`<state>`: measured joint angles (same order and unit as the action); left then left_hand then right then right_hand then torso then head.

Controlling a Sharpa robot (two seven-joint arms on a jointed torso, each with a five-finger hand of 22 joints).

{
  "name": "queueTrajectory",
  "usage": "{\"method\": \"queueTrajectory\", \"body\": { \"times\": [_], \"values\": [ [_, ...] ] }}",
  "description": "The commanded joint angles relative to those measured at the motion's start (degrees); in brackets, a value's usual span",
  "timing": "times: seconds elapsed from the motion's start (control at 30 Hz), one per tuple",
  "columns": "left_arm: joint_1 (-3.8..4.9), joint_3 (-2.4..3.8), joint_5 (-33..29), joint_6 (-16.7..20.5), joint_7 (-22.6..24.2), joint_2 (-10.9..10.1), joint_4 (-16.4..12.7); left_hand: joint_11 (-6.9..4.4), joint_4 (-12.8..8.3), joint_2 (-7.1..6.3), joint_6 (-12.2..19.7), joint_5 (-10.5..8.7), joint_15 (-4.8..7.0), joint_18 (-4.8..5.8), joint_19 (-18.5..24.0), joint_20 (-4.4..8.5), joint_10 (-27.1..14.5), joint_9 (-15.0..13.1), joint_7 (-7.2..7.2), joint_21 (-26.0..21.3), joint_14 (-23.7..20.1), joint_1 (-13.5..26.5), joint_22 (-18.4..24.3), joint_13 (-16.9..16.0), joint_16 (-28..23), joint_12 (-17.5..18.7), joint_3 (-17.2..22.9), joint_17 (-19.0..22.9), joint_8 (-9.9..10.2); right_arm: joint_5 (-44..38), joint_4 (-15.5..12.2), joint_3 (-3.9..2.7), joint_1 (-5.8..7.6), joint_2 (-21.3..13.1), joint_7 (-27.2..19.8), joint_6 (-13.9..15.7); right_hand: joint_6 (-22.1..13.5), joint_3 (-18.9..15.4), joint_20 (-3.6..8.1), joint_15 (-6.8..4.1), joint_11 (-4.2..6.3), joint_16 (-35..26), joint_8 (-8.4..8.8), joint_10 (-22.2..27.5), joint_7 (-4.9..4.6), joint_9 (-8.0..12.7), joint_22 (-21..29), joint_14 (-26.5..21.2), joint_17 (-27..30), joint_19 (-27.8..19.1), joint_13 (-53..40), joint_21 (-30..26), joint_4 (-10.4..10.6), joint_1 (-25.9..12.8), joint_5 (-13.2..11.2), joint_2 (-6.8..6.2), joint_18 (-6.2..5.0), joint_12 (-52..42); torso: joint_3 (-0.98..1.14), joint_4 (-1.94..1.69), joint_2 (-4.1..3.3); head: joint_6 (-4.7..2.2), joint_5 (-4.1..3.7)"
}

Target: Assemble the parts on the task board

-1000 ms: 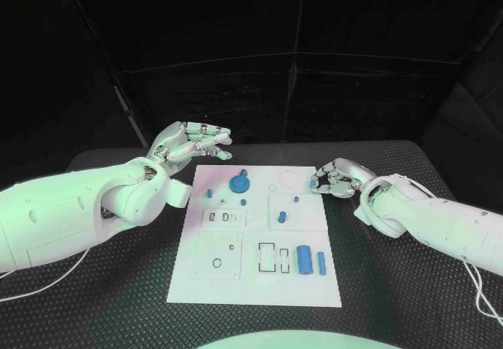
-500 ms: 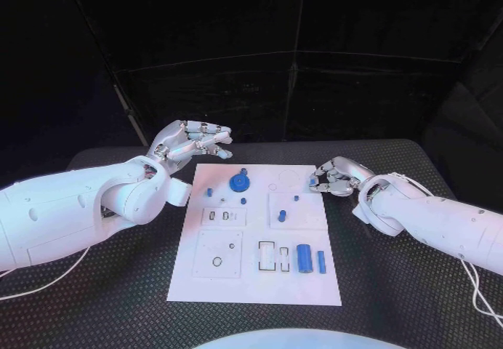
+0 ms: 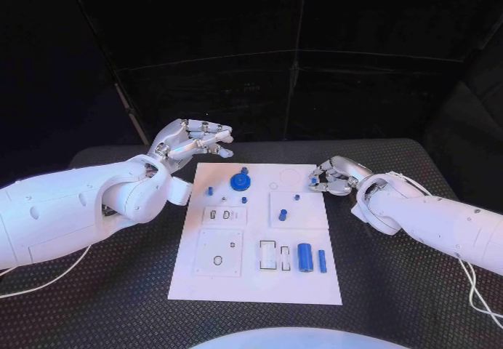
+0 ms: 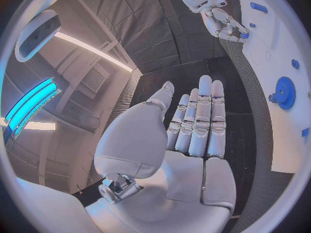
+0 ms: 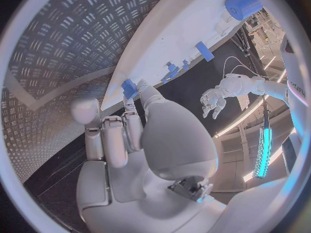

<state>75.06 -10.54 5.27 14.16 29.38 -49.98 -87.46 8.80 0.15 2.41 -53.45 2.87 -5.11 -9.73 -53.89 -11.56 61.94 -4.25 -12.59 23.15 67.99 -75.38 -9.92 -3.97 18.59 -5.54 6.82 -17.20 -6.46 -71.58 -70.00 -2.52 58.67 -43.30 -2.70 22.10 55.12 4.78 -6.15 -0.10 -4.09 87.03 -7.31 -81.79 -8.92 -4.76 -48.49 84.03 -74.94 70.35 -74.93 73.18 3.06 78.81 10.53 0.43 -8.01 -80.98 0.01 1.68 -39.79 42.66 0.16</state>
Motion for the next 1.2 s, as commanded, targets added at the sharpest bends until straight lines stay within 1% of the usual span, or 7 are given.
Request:
{"method": "queueTrajectory", "body": {
  "times": [0.03,0.17,0.37,0.47,0.77,1.03,1.2],
  "values": [
    [0.10,0.05,-0.2,-0.5,0.5,-0.1,-0.2,0.20,-0.4,0.22,-0.2,-0.12,-0.10,-0.67,0.3,-0.01,0.0,0.0,-0.28,-0.4,-0.3,-0.3,0.1,-0.1,-0.4,0.4,0.0,-0.1,0.2,-1.9,0.1,-0.04,0.10,0.1,0.3,0.0,0.6,0.1,0.21,-0.18,0.15,0.3,-0.22,-0.3,0.00,0.1,-0.1,4.5,-7.9,0.2,-2.7,0.3,-0.3,0.4,-0.2,0.30,0.91,-0.2,-0.01,-0.04,0.00,0.07,0.10],
    [0.10,0.05,-0.2,-0.5,0.5,-0.1,-0.2,0.22,-0.4,0.22,-0.2,-0.12,-0.11,-0.67,0.3,-0.01,0.0,0.0,-0.30,-0.4,-0.3,-0.2,0.1,-0.1,-0.4,0.4,0.0,-0.1,0.2,-2.7,0.2,-0.04,0.10,0.2,0.5,0.5,1.5,0.5,0.34,-0.33,0.32,0.3,-0.54,-0.3,0.23,0.1,-0.1,4.5,-7.9,0.2,-2.7,0.3,-0.6,0.8,-0.2,0.70,0.92,-0.2,0.00,0.00,0.02,0.18,0.24],
    [0.10,0.05,-0.2,-0.4,0.5,-0.1,-0.2,0.22,-0.4,0.22,-0.2,-0.12,-0.11,-0.67,0.3,-0.01,0.0,0.0,-0.30,-0.4,-0.3,-0.2,0.1,-0.1,-0.4,0.4,0.0,-0.1,0.2,-3.5,0.1,-0.04,0.10,0.2,0.9,1.5,1.8,0.6,0.39,-0.38,0.39,0.3,-0.61,-0.3,0.31,0.1,-0.1,4.5,-7.9,0.2,-2.7,0.3,-0.7,0.9,-0.2,0.79,0.92,-0.2,0.04,0.04,0.02,0.23,0.24],
    [0.10,0.05,-0.2,-0.4,0.4,-0.2,-0.2,0.22,-0.4,0.22,-0.2,-0.12,-0.11,-0.67,0.3,-0.01,0.0,0.0,-0.30,-0.4,-0.3,-0.2,0.1,-0.1,-0.4,0.4,0.0,-0.1,0.2,-3.7,0.1,-0.04,0.10,0.2,1.0,1.7,1.8,0.6,0.41,-0.40,0.41,0.3,-0.59,-0.3,0.31,0.1,-0.1,4.5,-7.9,0.2,-2.7,0.3,-0.7,0.9,-0.2,0.79,0.92,-0.2,0.02,0.02,-0.01,0.21,0.20],
    [0.10,0.05,-0.2,-0.4,0.4,-0.2,-0.2,0.22,-0.4,0.22,-0.2,-0.12,-0.11,-0.67,0.3,-0.01,0.0,0.0,-0.30,-0.4,-0.3,-0.2,0.1,-0.1,-0.4,0.4,0.0,-0.1,0.2,-3.8,0.0,-0.04,0.10,0.4,1.2,1.8,-0.3,-0.3,0.31,-0.13,-0.05,0.2,0.84,0.1,-0.28,0.8,0.0,4.4,-7.6,0.2,-2.2,0.2,-0.4,-0.3,-0.5,-0.46,0.95,0.2,0.06,0.01,-0.01,0.28,0.20],
    [0.10,0.04,-0.2,-0.4,0.4,-0.2,-0.2,0.23,-0.4,0.23,-0.2,-0.12,-0.12,-0.66,0.3,-0.02,0.0,0.0,-0.31,-0.4,-0.3,-0.2,0.1,-0.1,-0.5,0.5,0.0,-0.2,0.3,-3.8,-0.1,-0.04,0.10,0.4,1.6,1.7,-1.7,-0.7,0.10,0.10,-0.31,0.1,1.57,0.4,-0.56,1.0,0.1,4.4,-7.5,0.1,-1.9,0.1,-0.3,-0.6,-0.7,-0.90,0.94,0.5,0.00,0.02,0.01,0.37,0.21],
    [0.10,0.04,-0.2,-0.4,0.4,-0.2,-0.2,0.23,-0.4,0.23,-0.2,-0.12,-0.12,-0.66,0.3,-0.02,0.0,0.0,-0.31,-0.4,-0.3,-0.2,0.1,-0.1,-0.5,0.5,0.0,-0.2,0.3,-3.8,-0.1,-0.04,0.10,0.4,1.9,1.7,-2.0,-0.9,0.04,0.16,-0.38,0.1,1.74,0.4,-0.64,1.0,0.1,4.4,-7.4,0.1,-1.8,0.1,-0.2,-0.6,-0.7,-1.00,0.93,0.5,0.04,0.03,-0.01,0.40,0.15]
  ]
}}
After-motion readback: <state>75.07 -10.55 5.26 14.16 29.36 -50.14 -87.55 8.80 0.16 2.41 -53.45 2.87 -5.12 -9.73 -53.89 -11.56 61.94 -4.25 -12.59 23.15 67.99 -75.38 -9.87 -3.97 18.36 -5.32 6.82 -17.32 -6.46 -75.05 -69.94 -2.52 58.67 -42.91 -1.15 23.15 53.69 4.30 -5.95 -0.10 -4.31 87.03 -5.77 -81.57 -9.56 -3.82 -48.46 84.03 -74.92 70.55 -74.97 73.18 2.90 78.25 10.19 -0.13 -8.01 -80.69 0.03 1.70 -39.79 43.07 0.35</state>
